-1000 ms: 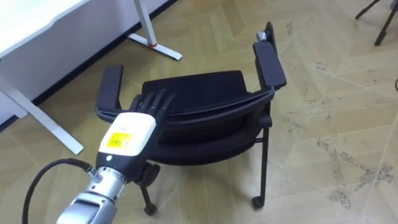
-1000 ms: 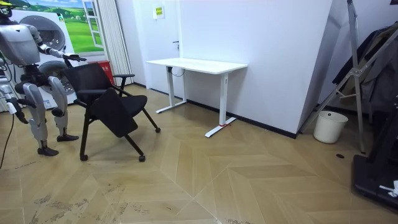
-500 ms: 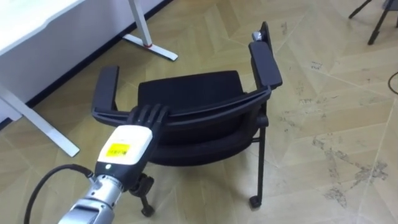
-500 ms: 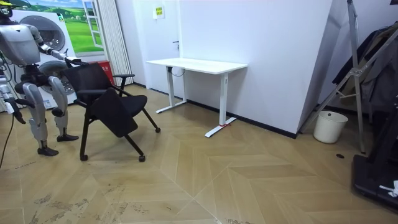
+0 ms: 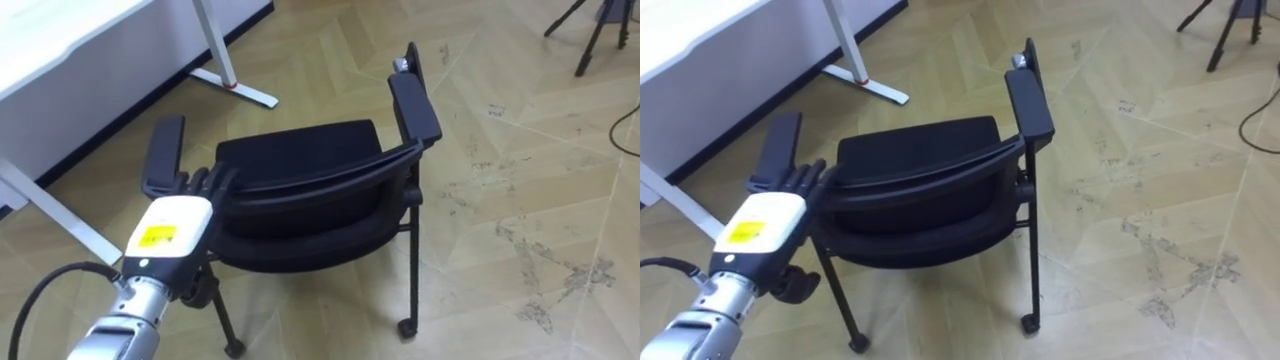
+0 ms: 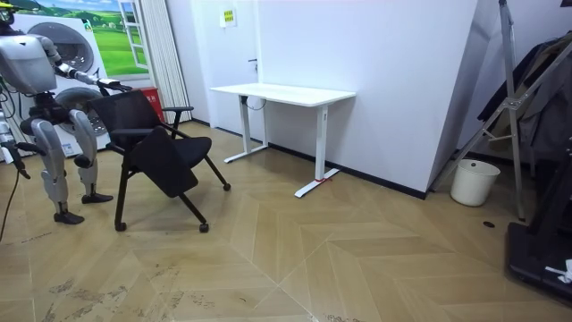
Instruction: Push chair
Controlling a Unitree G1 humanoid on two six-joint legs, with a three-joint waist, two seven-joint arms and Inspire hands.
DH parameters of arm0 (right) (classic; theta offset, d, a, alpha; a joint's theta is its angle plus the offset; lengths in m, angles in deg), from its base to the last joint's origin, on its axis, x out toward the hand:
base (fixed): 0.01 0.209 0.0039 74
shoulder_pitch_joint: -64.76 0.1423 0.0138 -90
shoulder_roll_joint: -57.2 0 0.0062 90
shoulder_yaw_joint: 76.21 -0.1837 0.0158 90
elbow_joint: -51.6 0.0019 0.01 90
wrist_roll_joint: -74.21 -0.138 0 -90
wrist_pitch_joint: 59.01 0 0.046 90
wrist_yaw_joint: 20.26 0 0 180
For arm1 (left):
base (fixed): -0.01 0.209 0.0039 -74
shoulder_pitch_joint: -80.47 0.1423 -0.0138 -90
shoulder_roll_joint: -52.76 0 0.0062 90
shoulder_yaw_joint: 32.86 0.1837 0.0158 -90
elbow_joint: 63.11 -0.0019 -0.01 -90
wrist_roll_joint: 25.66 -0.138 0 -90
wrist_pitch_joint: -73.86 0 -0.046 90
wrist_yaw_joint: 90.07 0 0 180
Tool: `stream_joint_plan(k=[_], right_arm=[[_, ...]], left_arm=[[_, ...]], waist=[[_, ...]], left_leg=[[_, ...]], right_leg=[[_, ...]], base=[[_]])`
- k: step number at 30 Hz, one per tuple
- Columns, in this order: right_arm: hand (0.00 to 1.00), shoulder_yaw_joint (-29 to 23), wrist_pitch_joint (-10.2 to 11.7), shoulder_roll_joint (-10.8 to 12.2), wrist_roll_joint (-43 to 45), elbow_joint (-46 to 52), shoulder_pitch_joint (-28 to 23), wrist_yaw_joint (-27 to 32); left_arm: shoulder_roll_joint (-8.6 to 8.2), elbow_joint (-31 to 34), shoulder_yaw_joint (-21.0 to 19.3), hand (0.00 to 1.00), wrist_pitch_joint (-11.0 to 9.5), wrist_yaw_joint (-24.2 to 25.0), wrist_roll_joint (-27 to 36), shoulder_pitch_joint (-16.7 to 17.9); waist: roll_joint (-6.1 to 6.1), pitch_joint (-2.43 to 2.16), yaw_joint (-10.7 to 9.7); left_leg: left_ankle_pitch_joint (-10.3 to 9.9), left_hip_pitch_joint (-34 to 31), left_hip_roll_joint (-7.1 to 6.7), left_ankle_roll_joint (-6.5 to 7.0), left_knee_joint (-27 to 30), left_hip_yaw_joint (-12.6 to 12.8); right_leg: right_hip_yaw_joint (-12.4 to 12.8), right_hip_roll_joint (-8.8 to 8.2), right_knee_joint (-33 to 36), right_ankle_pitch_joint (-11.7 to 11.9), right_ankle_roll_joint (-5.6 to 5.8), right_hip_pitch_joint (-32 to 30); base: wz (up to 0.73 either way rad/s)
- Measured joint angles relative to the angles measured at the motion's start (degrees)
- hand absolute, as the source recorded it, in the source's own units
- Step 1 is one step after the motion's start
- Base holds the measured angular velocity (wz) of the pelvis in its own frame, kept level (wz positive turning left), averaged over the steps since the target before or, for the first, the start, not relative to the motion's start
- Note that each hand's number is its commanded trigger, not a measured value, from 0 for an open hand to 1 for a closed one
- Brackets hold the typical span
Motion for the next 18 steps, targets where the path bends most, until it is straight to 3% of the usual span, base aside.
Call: stream_joint_plan(k=[9,18], right_arm=[[0.00,-0.3,0.0,0.0,-0.1,0.1,-0.1,0.3],[0.00,-0.3,0.1,0.4,-0.3,0.2,-1.0,-0.1]], left_arm=[[-0.02,-0.1,0.0,0.00,0.0,0.0,0.0,-0.3],[0.03,-3.6,0.0,0.00,-1.2,-1.6,0.2,-5.4]], waist=[[0.06,0.00,-0.2],[0.18,0.01,-0.3]], left_leg=[[0.0,0.1,0.02,0.00,-0.3,0.1],[0.0,-0.1,0.01,0.00,-0.3,0.1]], right_leg=[[0.2,0.05,0.0,0.0,0.00,0.0],[0.3,0.05,0.0,0.0,-0.01,-0.2]], base=[[0.00],[0.00]])
